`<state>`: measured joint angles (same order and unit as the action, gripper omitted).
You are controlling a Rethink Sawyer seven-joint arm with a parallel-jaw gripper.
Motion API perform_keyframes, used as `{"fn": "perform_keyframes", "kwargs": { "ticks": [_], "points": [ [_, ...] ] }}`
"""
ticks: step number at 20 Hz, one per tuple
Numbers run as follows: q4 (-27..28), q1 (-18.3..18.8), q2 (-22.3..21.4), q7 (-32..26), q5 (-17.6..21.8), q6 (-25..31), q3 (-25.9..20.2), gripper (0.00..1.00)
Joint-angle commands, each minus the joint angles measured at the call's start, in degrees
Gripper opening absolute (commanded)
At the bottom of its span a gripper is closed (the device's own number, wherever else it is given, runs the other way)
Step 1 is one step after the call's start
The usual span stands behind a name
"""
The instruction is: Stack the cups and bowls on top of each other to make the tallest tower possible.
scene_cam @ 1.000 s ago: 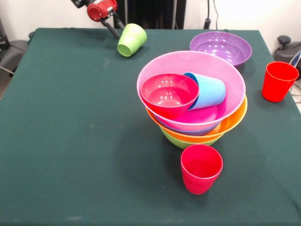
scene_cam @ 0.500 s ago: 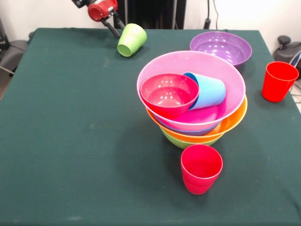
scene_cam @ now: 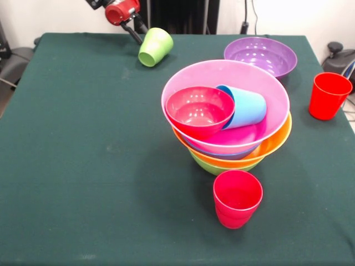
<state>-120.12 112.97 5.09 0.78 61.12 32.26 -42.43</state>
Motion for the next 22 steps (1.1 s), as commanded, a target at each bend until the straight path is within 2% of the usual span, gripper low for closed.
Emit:
{"fn": "perform_keyframes", "kwargs": {
  "ticks": [1,10,14,22],
  "points": [
    [7.14,-4.10,2.21,-0.40,-0.03,-0.72,2.21,1.00],
    [6.74,0.08,6.20,-6.46,-1.49,-0.41,-0.18,1.00],
    [6.24,1.71,7.88,-9.69,-0.80,-1.10,-1.74,1.00],
    [5.23,4.25,10.25,-11.36,-1.02,-1.16,-4.00,1.00]
  ]
}}
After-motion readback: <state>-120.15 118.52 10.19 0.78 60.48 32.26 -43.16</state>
